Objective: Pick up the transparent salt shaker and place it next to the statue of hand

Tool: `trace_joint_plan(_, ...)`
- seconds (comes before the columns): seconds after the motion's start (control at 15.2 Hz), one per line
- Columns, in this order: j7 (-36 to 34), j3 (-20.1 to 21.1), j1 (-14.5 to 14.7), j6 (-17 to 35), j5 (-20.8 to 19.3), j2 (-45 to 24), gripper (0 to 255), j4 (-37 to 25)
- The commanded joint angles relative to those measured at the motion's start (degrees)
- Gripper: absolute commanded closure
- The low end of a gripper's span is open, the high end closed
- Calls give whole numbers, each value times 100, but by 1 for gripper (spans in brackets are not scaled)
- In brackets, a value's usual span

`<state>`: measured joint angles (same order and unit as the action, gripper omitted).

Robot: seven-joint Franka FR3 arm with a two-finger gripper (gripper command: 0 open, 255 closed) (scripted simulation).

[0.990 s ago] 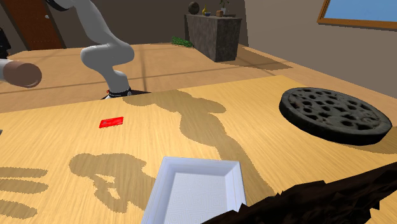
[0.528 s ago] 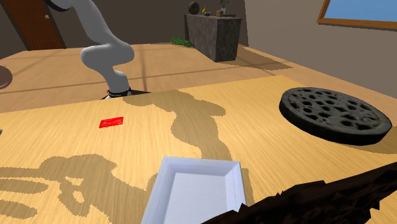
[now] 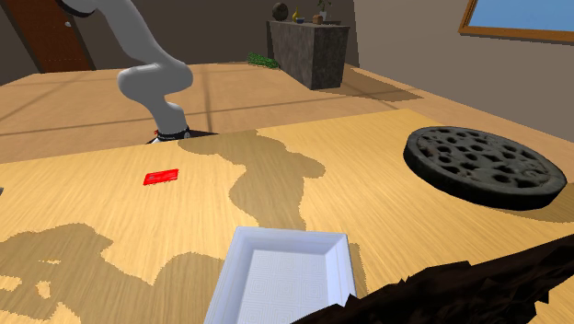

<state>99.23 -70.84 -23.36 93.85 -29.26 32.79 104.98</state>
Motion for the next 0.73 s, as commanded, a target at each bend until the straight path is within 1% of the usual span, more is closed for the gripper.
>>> trace_joint_plan(0.0,289,-546,401,-61,19,-125,255,-437)
trace_joint_plan(0.13,538,-1129,864,-131,-22,-145,255,-861)
trace_joint_plan(0.2,591,-1275,994,-158,-46,-130,255,-976)
trace_joint_plan(0.66,477,-1334,875,310,-207,8,255,-437)
